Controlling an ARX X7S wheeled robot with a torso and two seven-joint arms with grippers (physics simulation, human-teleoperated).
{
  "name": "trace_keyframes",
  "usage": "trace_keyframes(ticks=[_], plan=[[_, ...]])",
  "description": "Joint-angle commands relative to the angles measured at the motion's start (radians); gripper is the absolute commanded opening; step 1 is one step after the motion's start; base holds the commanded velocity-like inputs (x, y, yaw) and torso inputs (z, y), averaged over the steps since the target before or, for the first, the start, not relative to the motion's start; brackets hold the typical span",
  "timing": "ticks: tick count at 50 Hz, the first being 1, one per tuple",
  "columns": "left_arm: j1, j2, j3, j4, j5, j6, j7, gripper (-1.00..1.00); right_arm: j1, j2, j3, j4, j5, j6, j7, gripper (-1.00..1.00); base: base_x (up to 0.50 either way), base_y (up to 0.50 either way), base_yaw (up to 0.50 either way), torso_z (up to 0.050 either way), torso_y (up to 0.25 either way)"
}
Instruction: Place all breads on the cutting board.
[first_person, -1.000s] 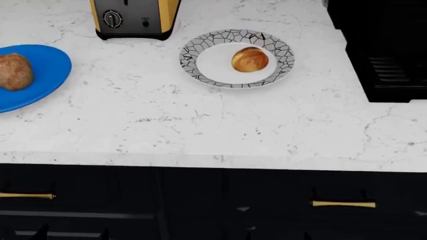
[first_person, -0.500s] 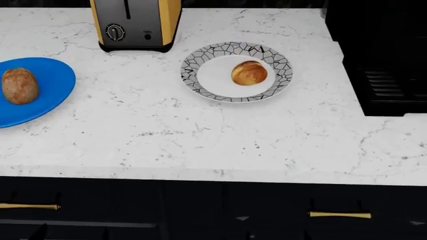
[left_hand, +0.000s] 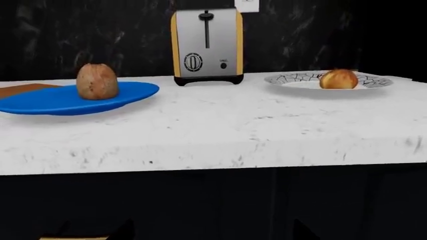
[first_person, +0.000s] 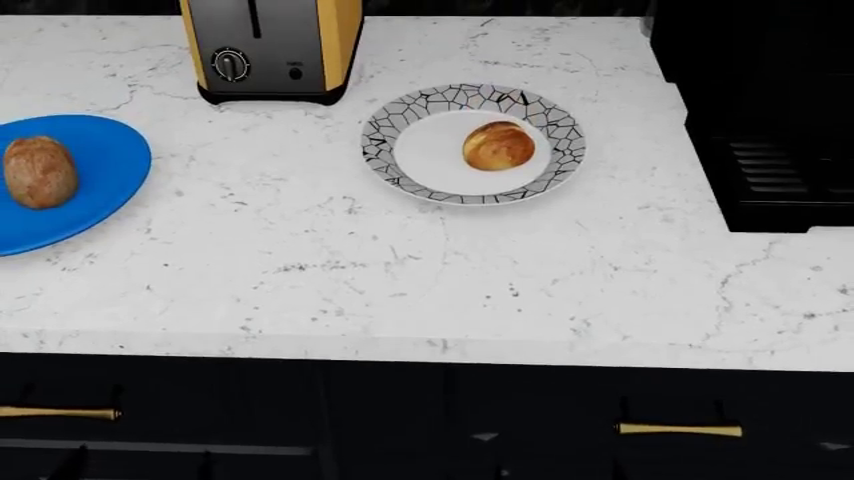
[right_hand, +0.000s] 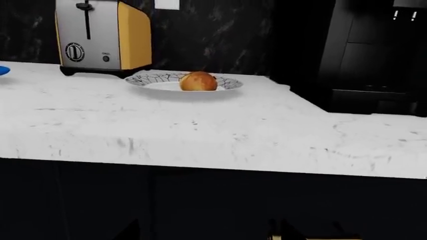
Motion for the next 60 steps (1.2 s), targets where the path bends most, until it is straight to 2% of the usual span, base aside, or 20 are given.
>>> trace_keyframes(ticks=[1,3,13,16,18,22,24,26,28,31,33,37,41,47,52,60], plan=[[-0.008,-0.02,-0.006,0.269,-0.037,-0.26,-0.045,1.0,0.01,0.037,-0.025,-0.258,-0.012,0.252,0.012,1.0,0.0,0.0,0.0,0.0,0.0],[-0.038,-0.027,-0.014,0.409,-0.062,-0.426,-0.062,1.0,0.037,0.046,-0.018,-0.367,0.002,0.381,0.011,1.0,0.0,0.0,0.0,0.0,0.0],[-0.194,-0.052,-0.015,0.733,-0.138,-0.903,-0.088,1.0,0.138,0.078,0.004,-0.638,0.045,0.703,0.006,1.0,0.0,0.0,0.0,0.0,0.0],[-0.256,-0.047,-0.03,0.829,-0.169,-1.052,-0.103,1.0,0.181,0.088,0.008,-0.72,0.06,0.803,0.003,1.0,0.0,0.0,0.0,0.0,0.0],[-0.296,-0.017,-0.081,0.878,-0.218,-1.149,-0.099,1.0,0.21,0.093,0.009,-0.768,0.069,0.863,0.0,1.0,0.0,0.0,0.0,0.0,0.0],[-0.4,-0.014,-0.087,0.992,-0.272,-1.344,-0.143,1.0,0.285,0.095,0.019,-0.86,0.093,1.0,-0.001,1.0,0.0,0.0,0.0,0.0,0.0],[-0.448,-0.061,-0.116,0.993,-0.466,-1.378,-0.283,1.0,0.314,0.093,0.026,-0.89,0.105,1.045,-0.004,1.0,0.0,0.0,0.0,0.0,0.0],[-0.538,-0.141,-0.157,0.993,-0.766,-1.414,-0.482,1.0,0.365,0.095,0.043,-0.927,0.124,1.117,-0.013,1.0,0.0,0.0,0.0,0.0,0.0],[-0.606,-0.161,-0.227,0.992,-0.998,-1.48,-0.619,1.0,0.411,0.099,0.051,-0.965,0.137,1.19,-0.015,1.0,0.0,0.0,0.0,0.0,0.0],[-0.695,-0.157,-0.319,0.969,-1.266,-1.577,-0.803,1.0,0.476,0.116,0.075,-1.001,0.196,1.273,0.008,1.0,0.0,0.0,0.0,0.0,0.0],[-0.745,-0.186,-0.315,0.911,-1.468,-1.566,-0.996,1.0,0.516,0.175,0.097,-1.001,0.359,1.283,0.12,1.0,0.0,0.0,0.0,0.0,0.0],[-0.822,-0.27,-0.234,0.859,-1.708,-1.469,-1.244,1.0,0.577,0.272,0.138,-1.0,0.679,1.286,0.348,1.0,0.0,0.0,0.0,0.0,0.0],[-0.894,-0.327,-0.17,0.854,-1.814,-1.399,-1.361,1.0,0.653,0.311,0.178,-1.0,0.895,1.321,0.489,1.0,0.0,0.0,0.0,0.0,0.0],[-0.945,-0.378,-0.106,0.868,-1.856,-1.314,-1.42,1.0,0.749,0.345,0.233,-0.992,1.128,1.372,0.643,1.0,0.0,0.0,0.0,0.0,0.0],[-1.005,-0.53,0.033,0.907,-1.828,-1.102,-1.424,1.0,0.854,0.36,0.263,-0.965,1.403,1.419,0.859,1.0,0.0,0.0,0.0,0.0,0.0],[-1.034,-0.603,0.102,0.927,-1.797,-0.994,-1.418,1.0,0.859,0.365,0.28,-0.964,1.44,1.375,0.874,1.0,0.0,0.0,0.0,0.0,0.0]])
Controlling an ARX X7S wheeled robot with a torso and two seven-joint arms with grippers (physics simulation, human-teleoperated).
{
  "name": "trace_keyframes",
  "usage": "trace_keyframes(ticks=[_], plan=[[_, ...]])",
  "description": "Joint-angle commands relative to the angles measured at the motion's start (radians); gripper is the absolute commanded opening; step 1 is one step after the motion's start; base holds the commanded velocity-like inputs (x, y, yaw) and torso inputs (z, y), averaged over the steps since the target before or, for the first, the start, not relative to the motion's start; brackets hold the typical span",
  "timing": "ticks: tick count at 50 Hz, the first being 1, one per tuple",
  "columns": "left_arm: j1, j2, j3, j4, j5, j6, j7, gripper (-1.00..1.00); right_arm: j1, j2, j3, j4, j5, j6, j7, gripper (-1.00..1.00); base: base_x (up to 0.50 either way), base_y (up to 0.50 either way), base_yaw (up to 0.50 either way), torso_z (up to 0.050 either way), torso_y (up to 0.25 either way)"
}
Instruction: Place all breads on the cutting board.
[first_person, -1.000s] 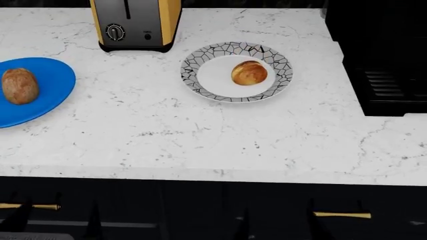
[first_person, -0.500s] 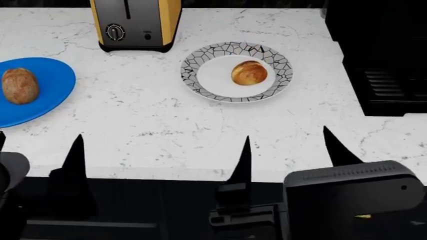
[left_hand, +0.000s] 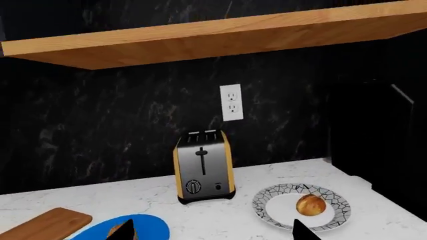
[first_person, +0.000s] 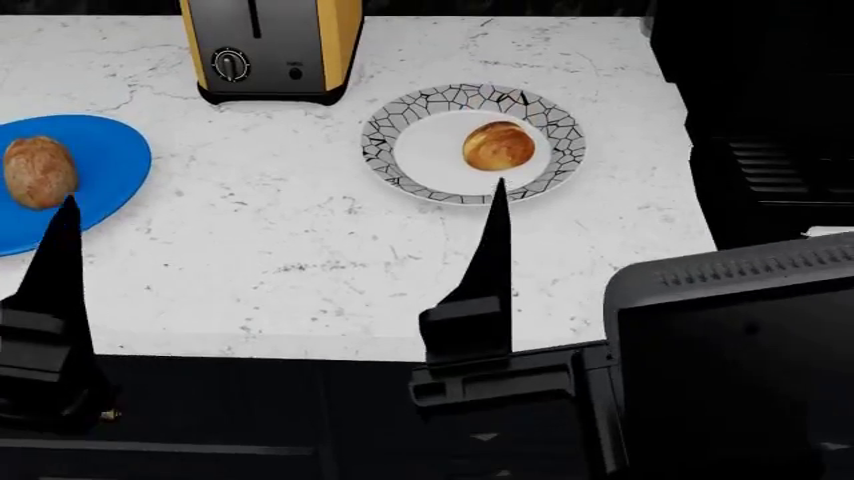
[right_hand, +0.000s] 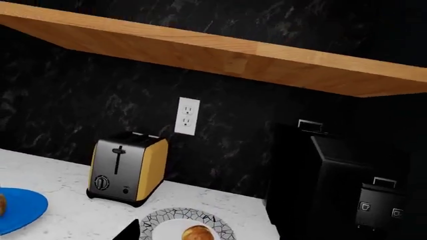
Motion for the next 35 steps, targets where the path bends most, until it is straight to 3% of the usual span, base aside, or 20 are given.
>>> trace_keyframes(ticks=[1,9,13,35], plan=[[-0.09,-0.143,0.121,0.03,-0.061,0.175,-0.083,1.0,0.096,0.035,0.044,-0.002,0.248,0.017,0.166,1.0,0.16,0.0,0.0,0.0,0.0],[-0.082,-0.161,0.134,0.03,-0.038,0.196,-0.069,1.0,0.095,0.045,0.049,-0.01,0.251,-0.008,0.156,1.0,0.34,-0.01,0.0,0.0,0.0],[-0.071,-0.159,0.127,0.037,-0.015,0.198,-0.041,1.0,0.065,0.032,0.047,-0.016,0.159,-0.03,0.074,1.0,0.43,-0.06,0.0,0.0,0.0],[-0.066,-0.195,0.131,0.042,-0.004,0.23,-0.053,1.0,0.077,0.055,0.004,-0.017,0.156,-0.062,0.075,1.0,0.49,-0.08,0.0,0.0,0.0]])
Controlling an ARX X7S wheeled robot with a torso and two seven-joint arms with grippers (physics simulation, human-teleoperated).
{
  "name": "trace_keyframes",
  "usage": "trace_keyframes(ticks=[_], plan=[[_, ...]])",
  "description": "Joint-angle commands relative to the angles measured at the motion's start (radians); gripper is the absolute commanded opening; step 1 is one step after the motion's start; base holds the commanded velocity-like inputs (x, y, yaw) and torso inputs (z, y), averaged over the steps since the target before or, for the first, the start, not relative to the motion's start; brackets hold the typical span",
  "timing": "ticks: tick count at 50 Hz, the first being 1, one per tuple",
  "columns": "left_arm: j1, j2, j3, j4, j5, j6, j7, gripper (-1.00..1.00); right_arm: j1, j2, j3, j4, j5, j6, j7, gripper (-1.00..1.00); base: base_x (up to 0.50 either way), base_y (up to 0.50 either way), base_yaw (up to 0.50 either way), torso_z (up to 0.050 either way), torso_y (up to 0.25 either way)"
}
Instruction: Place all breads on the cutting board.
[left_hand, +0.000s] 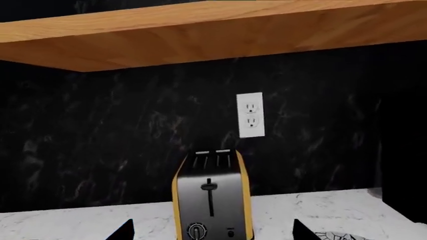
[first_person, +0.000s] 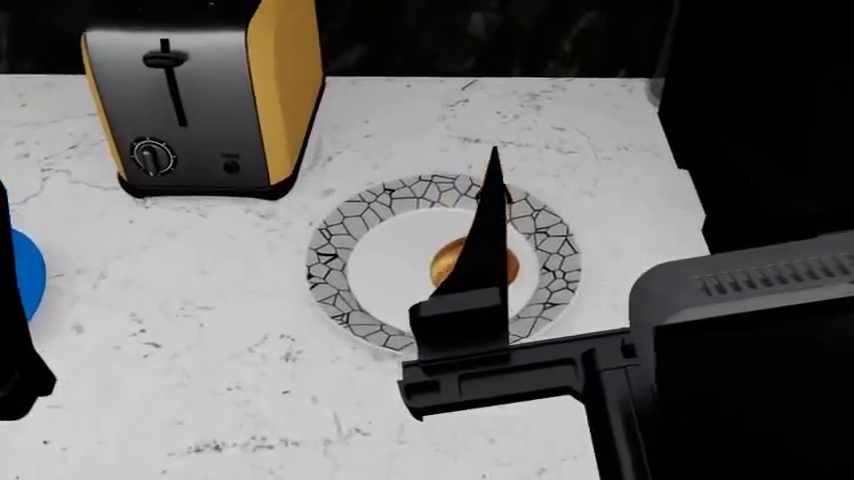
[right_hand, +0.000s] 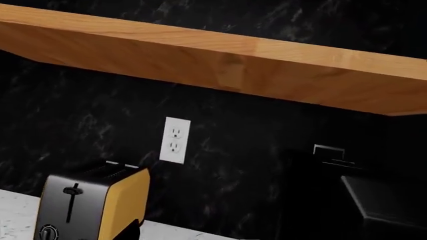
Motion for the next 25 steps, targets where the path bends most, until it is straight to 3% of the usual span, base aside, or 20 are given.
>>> trace_keyframes(ticks=[1,15,25], plan=[[0.001,-0.015,0.009,0.004,0.009,0.019,0.001,1.0,0.005,0.009,-0.022,-0.004,-0.005,-0.019,-0.011,1.0,0.5,0.08,0.0,0.0,0.0],[-0.009,-0.027,0.022,0.009,0.005,0.036,-0.003,1.0,-0.008,0.025,-0.037,-0.006,-0.02,-0.054,-0.018,1.0,0.47,0.14,0.0,0.0,0.001],[0.003,-0.034,0.023,0.009,0.019,0.047,0.006,1.0,-0.015,0.035,-0.052,-0.006,-0.028,-0.073,-0.022,1.0,0.42,0.01,0.0,0.0,0.001]])
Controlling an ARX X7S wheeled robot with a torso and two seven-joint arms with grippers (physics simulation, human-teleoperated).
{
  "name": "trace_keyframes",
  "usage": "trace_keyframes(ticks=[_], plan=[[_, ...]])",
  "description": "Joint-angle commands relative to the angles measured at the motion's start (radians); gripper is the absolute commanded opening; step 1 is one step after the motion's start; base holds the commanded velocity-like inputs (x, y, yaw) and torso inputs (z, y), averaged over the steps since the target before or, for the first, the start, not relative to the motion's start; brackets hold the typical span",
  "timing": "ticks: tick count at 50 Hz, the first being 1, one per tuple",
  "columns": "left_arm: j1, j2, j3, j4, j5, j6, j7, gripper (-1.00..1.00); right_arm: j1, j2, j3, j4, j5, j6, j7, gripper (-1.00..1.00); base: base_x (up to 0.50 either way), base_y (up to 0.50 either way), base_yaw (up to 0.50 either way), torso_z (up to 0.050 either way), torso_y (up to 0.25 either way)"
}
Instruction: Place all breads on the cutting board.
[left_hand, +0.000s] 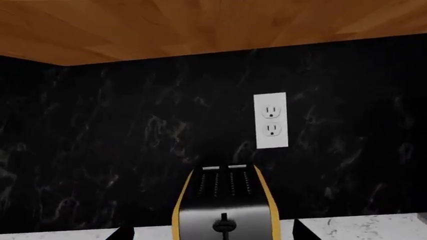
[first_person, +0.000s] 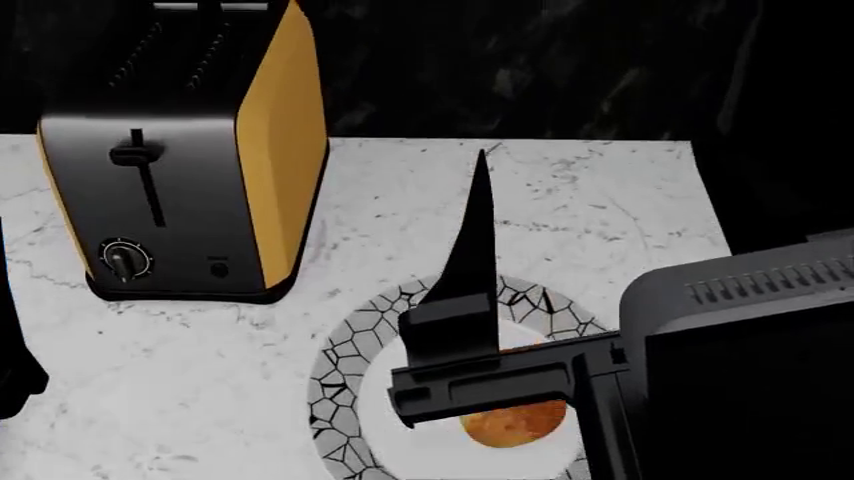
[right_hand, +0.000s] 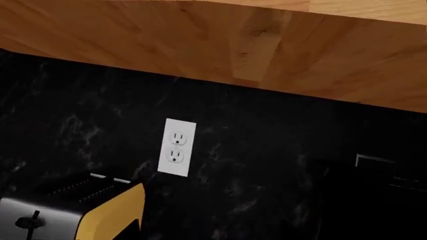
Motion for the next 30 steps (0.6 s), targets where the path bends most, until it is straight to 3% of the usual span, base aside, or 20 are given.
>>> trace_keyframes(ticks=[1,10,21,27,30], plan=[[0.005,-0.009,0.004,0.002,0.009,0.013,0.007,1.0,-0.006,0.014,-0.017,-0.003,-0.005,-0.023,-0.006,1.0,0.41,0.0,0.0,0.0,0.0],[0.007,-0.01,0.013,0.001,0.015,0.017,0.006,1.0,-0.004,0.034,-0.034,0.013,-0.007,-0.028,-0.013,1.0,0.35,0.0,0.0,0.0,0.001],[0.006,-0.024,0.013,0.0,0.019,0.025,0.012,1.0,0.126,0.084,-0.082,0.122,-0.001,0.02,-0.066,1.0,0.0,0.0,0.0,0.0,0.001],[0.014,-0.02,0.016,-0.004,0.04,0.021,0.027,1.0,0.427,0.194,-0.313,0.28,-0.163,0.137,-0.352,1.0,0.0,0.0,0.0,0.0,0.0],[0.019,-0.017,0.021,-0.006,0.045,0.02,0.029,1.0,0.583,0.263,-0.513,0.366,-0.329,0.133,-0.572,1.0,0.0,0.0,0.0,0.0,0.0]])
